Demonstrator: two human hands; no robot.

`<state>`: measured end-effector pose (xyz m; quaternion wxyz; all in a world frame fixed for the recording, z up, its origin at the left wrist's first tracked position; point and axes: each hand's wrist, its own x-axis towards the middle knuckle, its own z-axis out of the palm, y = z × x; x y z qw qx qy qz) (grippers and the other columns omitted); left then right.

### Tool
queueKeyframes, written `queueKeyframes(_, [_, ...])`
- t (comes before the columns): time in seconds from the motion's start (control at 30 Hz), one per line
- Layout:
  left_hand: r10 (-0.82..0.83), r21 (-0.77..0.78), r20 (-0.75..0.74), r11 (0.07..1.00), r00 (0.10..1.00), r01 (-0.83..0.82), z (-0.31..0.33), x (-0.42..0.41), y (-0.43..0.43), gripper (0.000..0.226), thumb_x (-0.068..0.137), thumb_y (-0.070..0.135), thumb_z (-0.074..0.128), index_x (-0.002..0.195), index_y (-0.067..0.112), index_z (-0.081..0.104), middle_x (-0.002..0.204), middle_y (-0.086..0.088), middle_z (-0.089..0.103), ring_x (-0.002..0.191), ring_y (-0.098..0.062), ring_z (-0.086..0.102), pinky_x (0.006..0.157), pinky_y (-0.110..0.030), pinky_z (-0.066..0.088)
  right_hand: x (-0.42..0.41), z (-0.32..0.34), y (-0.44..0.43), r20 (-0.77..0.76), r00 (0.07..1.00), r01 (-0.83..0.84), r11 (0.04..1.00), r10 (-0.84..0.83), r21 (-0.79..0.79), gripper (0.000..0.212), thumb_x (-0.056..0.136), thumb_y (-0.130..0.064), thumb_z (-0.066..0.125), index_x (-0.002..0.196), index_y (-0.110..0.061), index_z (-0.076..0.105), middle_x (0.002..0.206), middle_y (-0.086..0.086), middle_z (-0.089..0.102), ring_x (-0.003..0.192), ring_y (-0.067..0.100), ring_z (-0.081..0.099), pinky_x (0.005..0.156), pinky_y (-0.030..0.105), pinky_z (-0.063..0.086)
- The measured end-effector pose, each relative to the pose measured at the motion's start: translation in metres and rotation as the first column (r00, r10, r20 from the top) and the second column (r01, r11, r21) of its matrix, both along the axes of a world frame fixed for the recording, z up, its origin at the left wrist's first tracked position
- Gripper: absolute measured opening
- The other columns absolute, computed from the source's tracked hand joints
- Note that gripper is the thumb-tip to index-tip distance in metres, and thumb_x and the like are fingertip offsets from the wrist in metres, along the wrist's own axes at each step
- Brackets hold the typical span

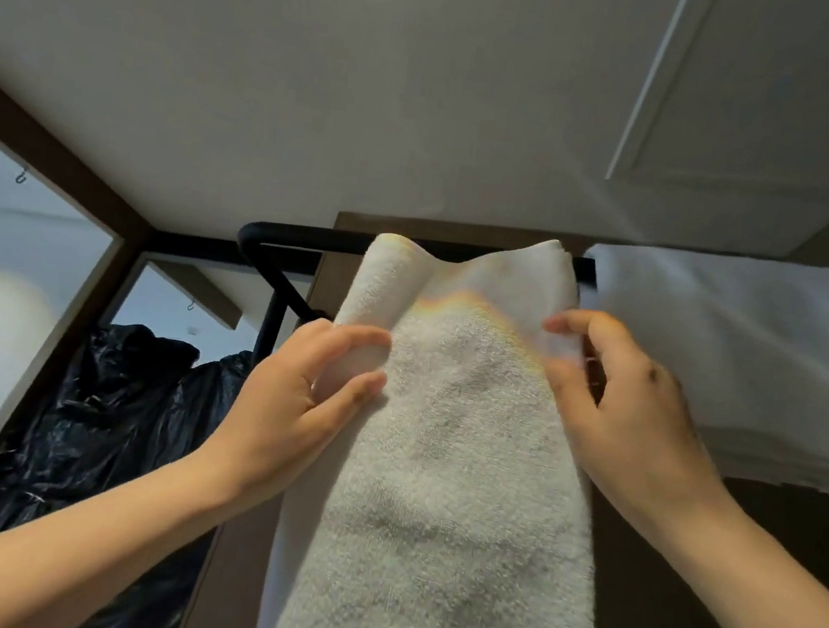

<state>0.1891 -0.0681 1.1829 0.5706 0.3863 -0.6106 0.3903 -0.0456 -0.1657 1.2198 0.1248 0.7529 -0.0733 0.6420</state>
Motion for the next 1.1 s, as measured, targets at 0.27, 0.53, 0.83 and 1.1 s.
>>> queueKeyframes(0.27, [0.071,-0.002,0.080,0.997,0.994,-0.071,0.033,0.012,-0.005,0.049,0.084,0.046,0.058,0.130,0.028,0.056,0.113,0.009,0.055,0.093,-0.006,0.057,0.071,-0.032,0.057,-0.002,0.030,-0.003,-0.027,0.999,0.029,0.997,-0.028,0.071,0.045,0.087,-0.021,0.071,0.126,-0.036,0.055,0.098,-0.014,0.062,0.093,0.008,0.058,0.074,0.019,0.042])
queueKeyframes(0.53, [0.392,-0.125,0.181,0.919,0.902,-0.374,0.109,0.025,-0.017,0.061,0.087,0.056,0.057,0.132,0.016,0.053,0.103,-0.003,0.053,0.101,-0.025,0.047,0.090,-0.033,0.035,0.017,0.094,-0.018,0.099,0.994,0.034,0.999,-0.037,0.034,0.044,0.086,-0.016,0.071,0.127,-0.026,0.059,0.100,-0.003,0.061,0.094,0.014,0.056,0.078,0.018,0.036])
queueKeyframes(0.83, [0.366,-0.065,0.109,0.930,0.924,-0.361,0.146,0.038,-0.053,0.063,0.086,0.061,0.047,0.138,0.026,0.041,0.117,-0.004,0.045,0.113,-0.030,0.043,0.097,-0.039,0.035,0.038,0.146,-0.026,0.110,0.962,0.249,0.968,-0.249,0.008,0.045,0.093,-0.010,0.061,0.137,-0.015,0.055,0.137,0.014,0.057,0.127,0.031,0.050,0.106,0.034,0.038])
queueKeyframes(1.1, [0.359,-0.025,0.046,0.933,0.932,-0.358,0.162,0.049,-0.064,0.071,0.078,0.075,0.032,0.135,0.035,0.042,0.131,0.002,0.050,0.123,-0.025,0.042,0.104,-0.038,0.024,0.037,0.157,-0.023,0.121,0.931,0.344,0.938,-0.346,0.036,0.042,0.092,-0.015,0.063,0.134,-0.018,0.059,0.139,0.011,0.056,0.128,0.032,0.050,0.110,0.043,0.037])
